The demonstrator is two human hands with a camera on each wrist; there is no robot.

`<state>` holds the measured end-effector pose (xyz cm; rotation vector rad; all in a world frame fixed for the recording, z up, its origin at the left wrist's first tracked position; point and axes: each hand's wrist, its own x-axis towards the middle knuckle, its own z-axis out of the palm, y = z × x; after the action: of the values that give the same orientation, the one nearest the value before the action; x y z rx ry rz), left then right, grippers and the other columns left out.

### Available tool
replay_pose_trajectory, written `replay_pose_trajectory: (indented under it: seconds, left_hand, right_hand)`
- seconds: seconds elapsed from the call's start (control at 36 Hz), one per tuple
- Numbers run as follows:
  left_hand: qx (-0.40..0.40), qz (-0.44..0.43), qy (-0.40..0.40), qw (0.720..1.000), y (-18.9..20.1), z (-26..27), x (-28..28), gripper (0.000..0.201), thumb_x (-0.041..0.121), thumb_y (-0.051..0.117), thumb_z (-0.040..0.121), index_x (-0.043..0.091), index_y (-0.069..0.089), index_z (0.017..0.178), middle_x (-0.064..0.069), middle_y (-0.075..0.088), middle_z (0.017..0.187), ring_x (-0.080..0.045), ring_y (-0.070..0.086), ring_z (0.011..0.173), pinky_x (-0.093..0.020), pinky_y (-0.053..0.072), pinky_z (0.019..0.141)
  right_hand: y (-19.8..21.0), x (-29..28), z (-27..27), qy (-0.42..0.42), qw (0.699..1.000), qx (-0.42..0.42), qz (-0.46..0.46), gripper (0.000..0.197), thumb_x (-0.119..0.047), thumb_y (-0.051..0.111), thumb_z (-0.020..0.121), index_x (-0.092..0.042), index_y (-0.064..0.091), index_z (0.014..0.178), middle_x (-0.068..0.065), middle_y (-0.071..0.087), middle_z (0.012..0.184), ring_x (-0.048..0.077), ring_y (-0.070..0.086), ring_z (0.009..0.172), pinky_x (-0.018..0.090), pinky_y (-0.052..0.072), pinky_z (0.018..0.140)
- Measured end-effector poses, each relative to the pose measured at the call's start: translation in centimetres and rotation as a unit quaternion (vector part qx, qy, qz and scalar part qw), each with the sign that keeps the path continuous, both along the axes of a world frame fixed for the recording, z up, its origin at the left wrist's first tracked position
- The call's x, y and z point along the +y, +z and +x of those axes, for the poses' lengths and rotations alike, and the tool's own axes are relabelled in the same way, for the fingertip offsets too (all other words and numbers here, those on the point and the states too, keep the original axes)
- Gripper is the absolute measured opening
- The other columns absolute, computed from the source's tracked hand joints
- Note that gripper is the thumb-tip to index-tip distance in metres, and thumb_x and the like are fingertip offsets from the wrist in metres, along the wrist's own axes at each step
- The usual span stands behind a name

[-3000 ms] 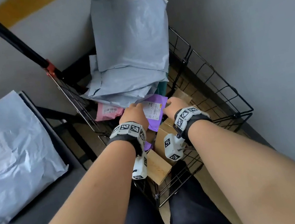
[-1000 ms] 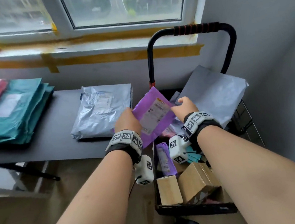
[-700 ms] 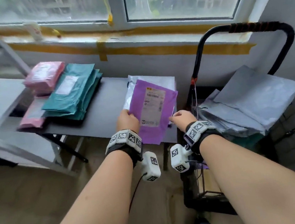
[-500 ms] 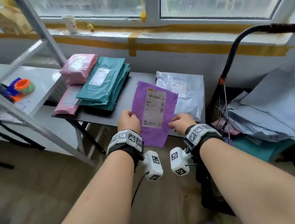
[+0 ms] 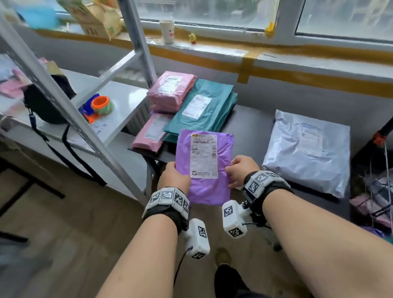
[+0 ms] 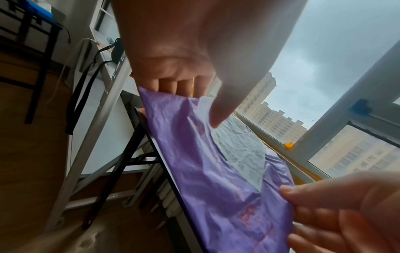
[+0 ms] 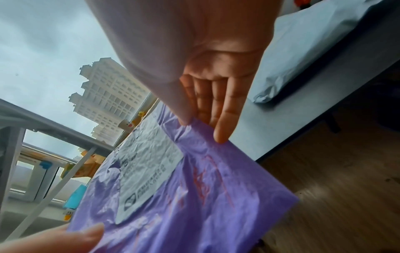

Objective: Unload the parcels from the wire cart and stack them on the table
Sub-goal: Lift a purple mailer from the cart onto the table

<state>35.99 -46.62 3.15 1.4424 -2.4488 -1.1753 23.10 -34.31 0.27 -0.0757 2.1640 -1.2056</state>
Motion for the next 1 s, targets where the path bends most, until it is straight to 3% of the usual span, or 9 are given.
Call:
replay_pose_trajectory:
  seconds: [0.11, 0.36, 0.44, 0.61, 0.72, 0.78, 0.83, 0.92, 1.0]
  left_hand:
    - [-0.034, -0.022, 0.034, 0.999, -0.4, -1.7, -4.4, 0.034, 0.017, 0.051, 0.088, 0.016, 0.051, 0.122, -0.011, 0.061, 0.119, -0.033, 0.059, 0.107, -0.036, 0.046, 0.089]
    - [-0.049, -0.043, 0.072, 0.995, -0.6, -6.7, -14.2, 0.042, 0.007, 0.045, 0.089, 0.016, 0.047, 0.13, -0.013, 0.06, 0.122, -0.035, 0.058, 0.109, -0.037, 0.045, 0.092]
    - [-0.039, -0.037, 0.094, 0.994, -1.3, -7.7, -16.4, 0.044, 0.007, 0.045, 0.089, 0.017, 0.047, 0.131, -0.011, 0.059, 0.124, -0.034, 0.057, 0.11, -0.037, 0.046, 0.093]
    - [-0.057, -0.047, 0.103, 0.992, -2.7, -8.5, -21.1, 0.038, 0.006, 0.042, 0.09, 0.017, 0.049, 0.126, -0.009, 0.06, 0.121, -0.034, 0.058, 0.108, -0.036, 0.045, 0.09]
    - [-0.082, -0.045, 0.081, 0.992, -3.6, -9.4, -25.4, 0.039, 0.003, 0.044, 0.089, 0.015, 0.046, 0.126, -0.013, 0.059, 0.122, -0.035, 0.058, 0.109, -0.04, 0.046, 0.091]
    - [-0.083, -0.045, 0.067, 0.993, -3.9, -9.7, -27.2, 0.044, 0.002, 0.043, 0.088, 0.014, 0.044, 0.13, -0.014, 0.058, 0.124, -0.034, 0.057, 0.111, -0.04, 0.046, 0.093]
    - [-0.078, -0.046, 0.051, 0.995, -4.4, -10.2, -29.1, 0.047, 0.001, 0.043, 0.088, 0.015, 0.042, 0.133, -0.013, 0.056, 0.126, -0.034, 0.055, 0.113, -0.04, 0.046, 0.095]
    - [-0.069, -0.05, 0.021, 0.996, -5.3, -10.4, -31.6, 0.051, 0.002, 0.045, 0.087, 0.019, 0.043, 0.135, -0.01, 0.056, 0.127, -0.032, 0.055, 0.115, -0.039, 0.045, 0.096]
    - [-0.062, -0.059, -0.031, 0.996, -6.0, -10.8, -33.5, 0.054, 0.001, 0.042, 0.084, 0.02, 0.045, 0.135, -0.009, 0.057, 0.127, -0.031, 0.055, 0.115, -0.036, 0.045, 0.096]
  right_hand:
    - [-0.3, -5.4, -2.1, 0.012, 1.0, -0.017, -0.017, 0.024, 0.002, 0.054, 0.083, -0.014, 0.044, 0.069, 0.013, 0.053, 0.067, 0.027, 0.057, 0.051, 0.056, 0.057, 0.073]
    - [-0.9, -15.8, -7.7, 0.047, 0.996, -0.059, -0.038, 0.027, 0.005, 0.061, 0.079, -0.013, 0.042, 0.07, 0.01, 0.049, 0.066, 0.024, 0.055, 0.048, 0.055, 0.058, 0.067]
    - [-0.9, -18.6, -9.3, 0.066, 0.996, -0.047, -0.023, 0.03, 0.006, 0.063, 0.081, -0.012, 0.041, 0.072, 0.012, 0.052, 0.07, 0.024, 0.059, 0.052, 0.046, 0.059, 0.058]
    - [-1.5, -23.8, -9.9, 0.087, 0.996, -0.027, 0.003, 0.027, 0.005, 0.064, 0.078, -0.013, 0.045, 0.072, 0.013, 0.054, 0.066, 0.024, 0.058, 0.051, 0.048, 0.059, 0.061]
    - [-2.2, -27.5, -10.3, 0.107, 0.994, 0.003, 0.025, 0.028, 0.006, 0.06, 0.078, -0.019, 0.049, 0.074, 0.009, 0.053, 0.066, 0.02, 0.051, 0.046, 0.037, 0.055, 0.051]
    - [-2.8, -29.2, -10.5, 0.122, 0.991, 0.023, 0.04, 0.029, 0.005, 0.061, 0.076, -0.023, 0.052, 0.073, 0.006, 0.055, 0.067, 0.021, 0.051, 0.05, 0.041, 0.058, 0.057]
    - [-3.2, -30.7, -10.7, 0.129, 0.989, 0.037, 0.056, 0.027, 0.0, 0.065, 0.072, -0.025, 0.056, 0.073, 0.004, 0.058, 0.072, 0.023, 0.056, 0.061, 0.046, 0.06, 0.071]
    - [-3.9, -32.6, -10.8, 0.13, 0.987, 0.046, 0.081, 0.023, -0.006, 0.07, 0.073, -0.021, 0.067, 0.09, 0.001, 0.062, 0.086, 0.026, 0.065, 0.081, 0.045, 0.057, 0.083]
    - [-4.2, -33.9, -10.6, 0.119, 0.985, 0.057, 0.109, 0.029, -0.006, 0.067, 0.075, -0.018, 0.07, 0.101, 0.0, 0.061, 0.089, 0.028, 0.068, 0.09, 0.043, 0.056, 0.086]
